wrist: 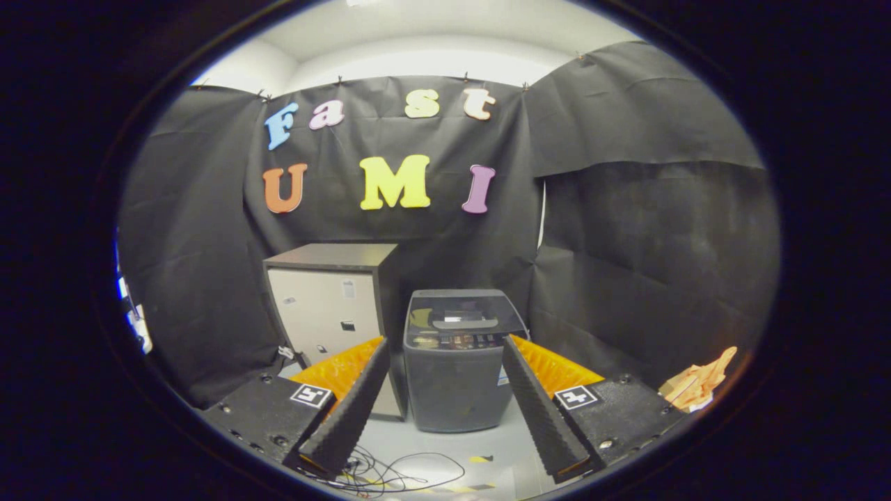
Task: Put the clothes into the washing machine and then close the washing machine lid.
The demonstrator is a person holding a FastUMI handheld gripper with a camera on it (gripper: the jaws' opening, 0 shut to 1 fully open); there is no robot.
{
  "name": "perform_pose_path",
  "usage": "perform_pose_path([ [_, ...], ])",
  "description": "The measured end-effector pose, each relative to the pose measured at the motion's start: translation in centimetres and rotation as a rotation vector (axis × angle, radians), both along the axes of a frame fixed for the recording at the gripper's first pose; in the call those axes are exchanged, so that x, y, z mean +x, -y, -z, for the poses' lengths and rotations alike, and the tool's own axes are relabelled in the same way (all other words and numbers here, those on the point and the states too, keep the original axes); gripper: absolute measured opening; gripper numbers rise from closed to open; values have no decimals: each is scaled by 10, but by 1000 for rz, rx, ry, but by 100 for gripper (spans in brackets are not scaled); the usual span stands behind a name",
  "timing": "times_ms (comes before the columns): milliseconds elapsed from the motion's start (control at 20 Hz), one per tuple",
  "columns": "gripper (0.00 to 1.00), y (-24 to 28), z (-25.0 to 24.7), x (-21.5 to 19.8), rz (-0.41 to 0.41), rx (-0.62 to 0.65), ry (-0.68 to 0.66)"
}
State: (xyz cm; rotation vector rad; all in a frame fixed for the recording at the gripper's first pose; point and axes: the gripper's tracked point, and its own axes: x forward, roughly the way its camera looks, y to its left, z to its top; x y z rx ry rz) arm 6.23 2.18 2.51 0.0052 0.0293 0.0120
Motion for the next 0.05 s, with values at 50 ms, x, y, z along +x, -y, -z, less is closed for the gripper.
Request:
perform_pose_path([
  [50,100,-1,0,-2,-5,3,0],
])
